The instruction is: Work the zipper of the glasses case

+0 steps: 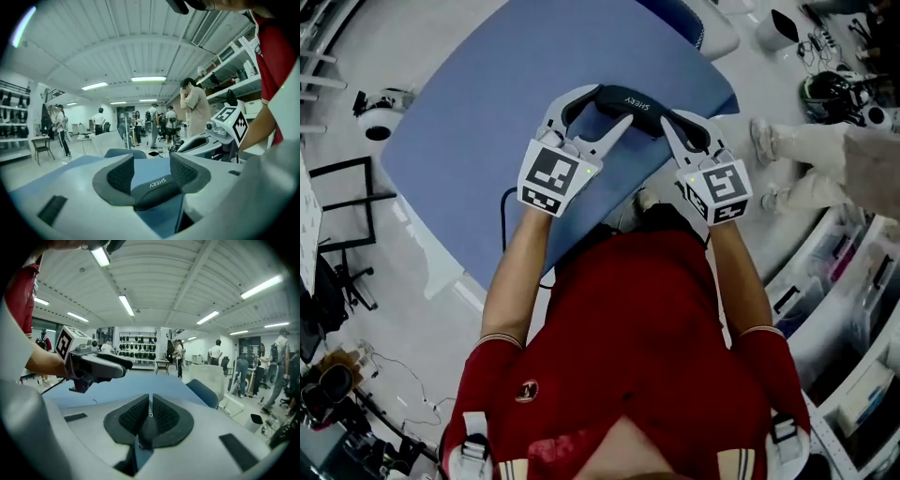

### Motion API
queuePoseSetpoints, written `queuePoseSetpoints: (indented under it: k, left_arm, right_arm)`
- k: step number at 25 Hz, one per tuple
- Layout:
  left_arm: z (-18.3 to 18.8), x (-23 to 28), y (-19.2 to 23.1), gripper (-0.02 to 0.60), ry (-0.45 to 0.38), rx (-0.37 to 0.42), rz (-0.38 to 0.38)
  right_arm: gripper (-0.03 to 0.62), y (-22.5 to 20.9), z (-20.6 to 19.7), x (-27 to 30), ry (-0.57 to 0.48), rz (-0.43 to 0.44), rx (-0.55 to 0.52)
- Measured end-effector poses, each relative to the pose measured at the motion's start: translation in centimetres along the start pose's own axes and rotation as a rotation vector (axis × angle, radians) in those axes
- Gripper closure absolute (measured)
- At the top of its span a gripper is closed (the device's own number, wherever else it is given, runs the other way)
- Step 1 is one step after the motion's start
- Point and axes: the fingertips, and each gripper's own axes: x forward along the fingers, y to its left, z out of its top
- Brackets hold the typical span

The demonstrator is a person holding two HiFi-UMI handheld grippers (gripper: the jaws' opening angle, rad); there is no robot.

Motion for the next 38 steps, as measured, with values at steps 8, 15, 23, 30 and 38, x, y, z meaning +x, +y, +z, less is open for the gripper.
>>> queuePoseSetpoints:
  k: [8,15,23,30,38]
  left_arm:
    - [2.7,0.4,-2.9,0.404,-0.136,-0.13,0.259]
    - [3.9,-1.3,-3.3,0.508,-0.194,-0.13,0.48]
    - [4.5,-3.0,-3.7,0.574,-0.221,-0.128,0.667]
    - [4.5,-3.8,-3.8,0.574,-0.244,-0.154,0.688]
    - [4.3,-5.1,-3.8,0.574,-0.244,-0.162,0.66]
  right_arm:
    - [0.592,-2.0,4.2,-2.5,-0.238,0.234,-0.071]
    - [0.594,-2.4,6.6,-2.4,-0.349,0.39,-0.066]
    - [0.595,-1.5,7.0,-2.5,-0.406,0.527,-0.044]
    - [0.595,-0.6,7.3,-2.8,-0.417,0.535,-0.019]
    - [0.597,0.8,7.0,-2.9,-0.395,0.511,-0.031]
